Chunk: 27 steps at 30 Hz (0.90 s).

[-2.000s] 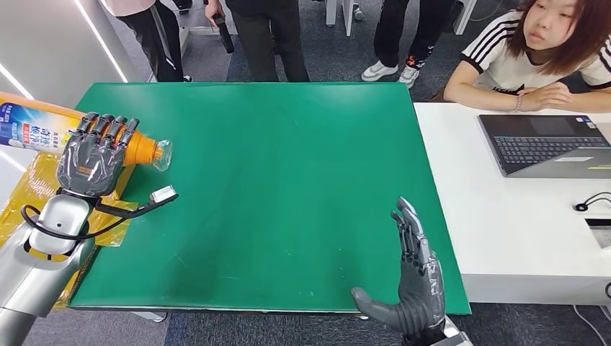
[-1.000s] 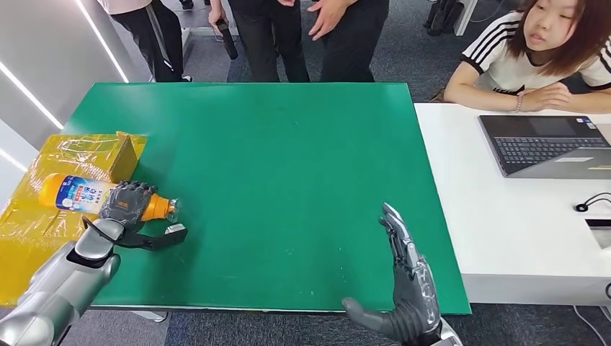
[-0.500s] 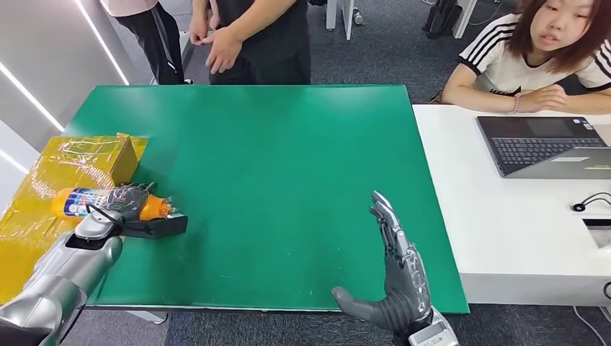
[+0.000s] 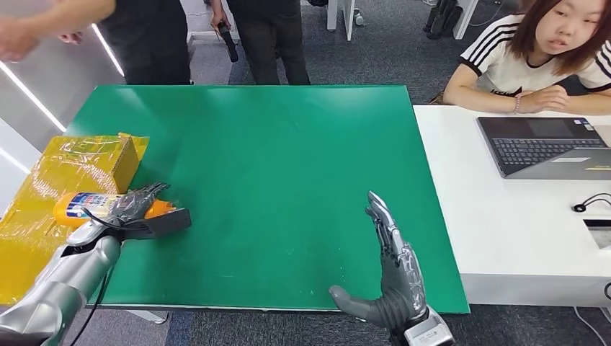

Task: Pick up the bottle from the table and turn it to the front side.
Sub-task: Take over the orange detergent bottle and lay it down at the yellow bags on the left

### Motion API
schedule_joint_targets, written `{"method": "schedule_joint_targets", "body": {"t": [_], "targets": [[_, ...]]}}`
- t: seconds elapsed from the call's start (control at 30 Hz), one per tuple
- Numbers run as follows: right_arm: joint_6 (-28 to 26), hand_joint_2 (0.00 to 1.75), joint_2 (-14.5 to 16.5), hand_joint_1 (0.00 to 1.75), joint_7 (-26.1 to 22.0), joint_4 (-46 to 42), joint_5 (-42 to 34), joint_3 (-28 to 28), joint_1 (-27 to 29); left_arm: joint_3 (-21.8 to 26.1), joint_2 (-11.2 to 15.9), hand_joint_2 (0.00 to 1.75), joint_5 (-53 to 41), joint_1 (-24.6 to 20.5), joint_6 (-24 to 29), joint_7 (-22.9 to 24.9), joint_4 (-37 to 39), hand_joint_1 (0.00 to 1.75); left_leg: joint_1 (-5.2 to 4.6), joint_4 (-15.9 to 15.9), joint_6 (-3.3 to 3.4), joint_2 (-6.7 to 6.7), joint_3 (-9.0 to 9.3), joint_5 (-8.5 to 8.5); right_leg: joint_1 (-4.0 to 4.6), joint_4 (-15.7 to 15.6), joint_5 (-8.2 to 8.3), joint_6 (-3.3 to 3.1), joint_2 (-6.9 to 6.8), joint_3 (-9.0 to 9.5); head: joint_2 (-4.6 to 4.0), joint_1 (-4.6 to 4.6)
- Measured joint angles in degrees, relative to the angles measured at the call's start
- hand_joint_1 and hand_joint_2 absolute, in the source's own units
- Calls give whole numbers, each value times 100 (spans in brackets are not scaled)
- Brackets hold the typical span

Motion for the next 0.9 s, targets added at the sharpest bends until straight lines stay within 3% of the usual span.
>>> {"method": "schedule_joint_targets", "body": {"t": [0.17, 0.33, 0.5, 0.7, 0.9], "targets": [[-190, 175, 0, 0, 22, -3, -84, -1, 51, 486, -482, 175, 2133, 653, 1218, -804, -751, 0, 0, 2, 1, -1, -11, -1, 0, -5, 1, 1, 1, -6, 0, 1], [-310, 175, 0, 0, 46, 11, -118, 9, 61, 808, -1008, 175, 3187, 1219, 2097, -1195, -1698, 0, -1, 4, 5, 4, -16, -12, 0, -8, -1, 3, 8, -12, 0, 1], [-290, 175, 4, 0, 57, 81, -174, 20, 61, 918, -1271, 175, 3894, 1620, 2478, -1301, -2528, 0, 1, 3, 6, 3, -22, -14, 1, -7, -3, 5, 7, -18, 0, 1], [-183, 175, 55, 0, 70, 216, -210, 32, 14, 901, -1385, 175, 4345, 2016, 2914, -1324, -3401, 0, 3, 2, 6, 6, -26, -14, 2, -6, -5, 4, 9, -23, 0, 0], [-23, 175, 162, 0, 129, 423, -283, 36, -178, 370, -1533, 175, 4505, 2592, 3022, -1332, -4604, 0, 1, 2, 7, -2, -34, -14, 1, -8, -6, 5, -1, -26, 0, 1]]}}
